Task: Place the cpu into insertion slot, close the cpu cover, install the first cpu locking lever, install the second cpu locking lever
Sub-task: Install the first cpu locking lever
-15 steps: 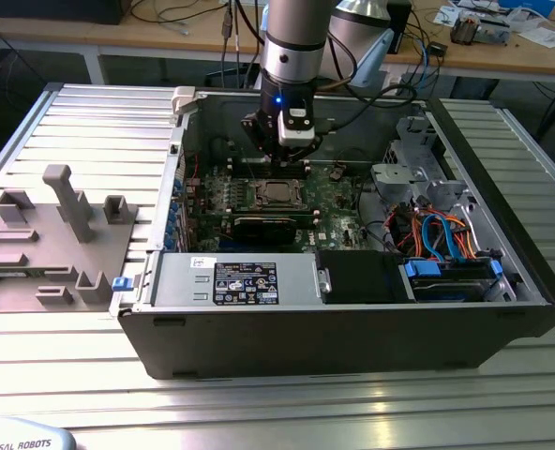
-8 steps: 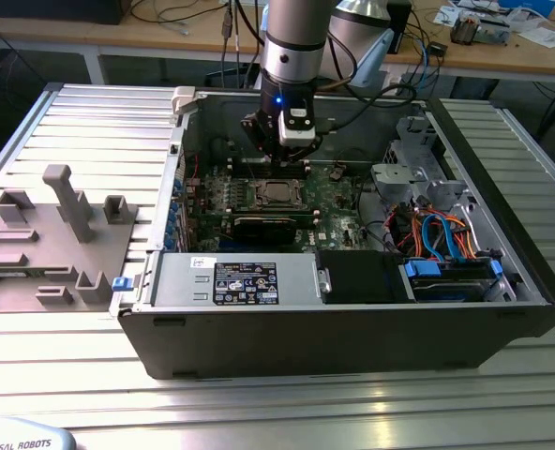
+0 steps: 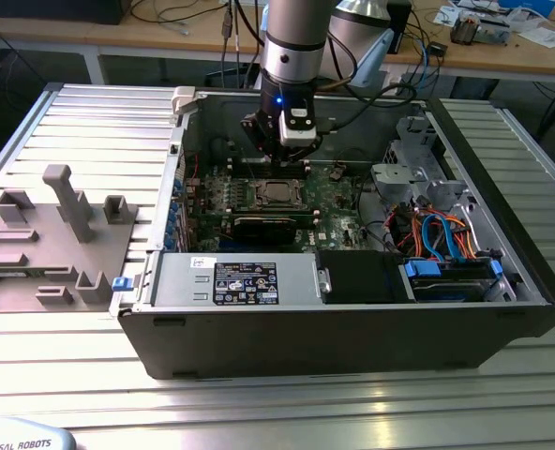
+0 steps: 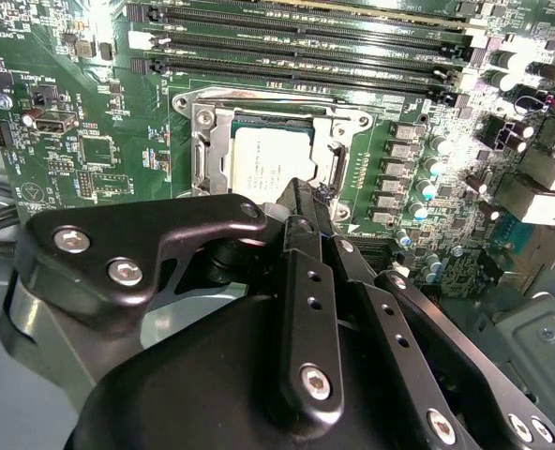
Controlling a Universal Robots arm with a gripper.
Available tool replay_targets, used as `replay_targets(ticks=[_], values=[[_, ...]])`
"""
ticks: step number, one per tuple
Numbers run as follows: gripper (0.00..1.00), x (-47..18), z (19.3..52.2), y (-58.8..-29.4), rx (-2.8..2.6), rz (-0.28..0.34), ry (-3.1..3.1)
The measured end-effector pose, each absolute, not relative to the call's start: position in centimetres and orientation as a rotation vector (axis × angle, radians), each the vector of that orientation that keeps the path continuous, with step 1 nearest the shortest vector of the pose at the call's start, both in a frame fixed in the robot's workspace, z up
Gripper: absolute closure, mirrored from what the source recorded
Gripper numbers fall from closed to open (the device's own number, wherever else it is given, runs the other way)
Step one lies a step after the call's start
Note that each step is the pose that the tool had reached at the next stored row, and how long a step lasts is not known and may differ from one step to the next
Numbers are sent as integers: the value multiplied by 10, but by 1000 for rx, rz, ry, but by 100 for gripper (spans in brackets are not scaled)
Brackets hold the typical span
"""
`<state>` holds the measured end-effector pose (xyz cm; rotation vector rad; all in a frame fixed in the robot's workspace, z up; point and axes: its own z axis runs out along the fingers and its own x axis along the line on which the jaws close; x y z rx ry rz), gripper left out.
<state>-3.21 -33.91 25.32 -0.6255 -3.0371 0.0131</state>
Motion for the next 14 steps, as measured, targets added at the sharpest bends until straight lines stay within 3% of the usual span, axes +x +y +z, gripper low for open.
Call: replay_targets(ticks=[14], values=[[89,-32,253,-339,-593,14,-3044]])
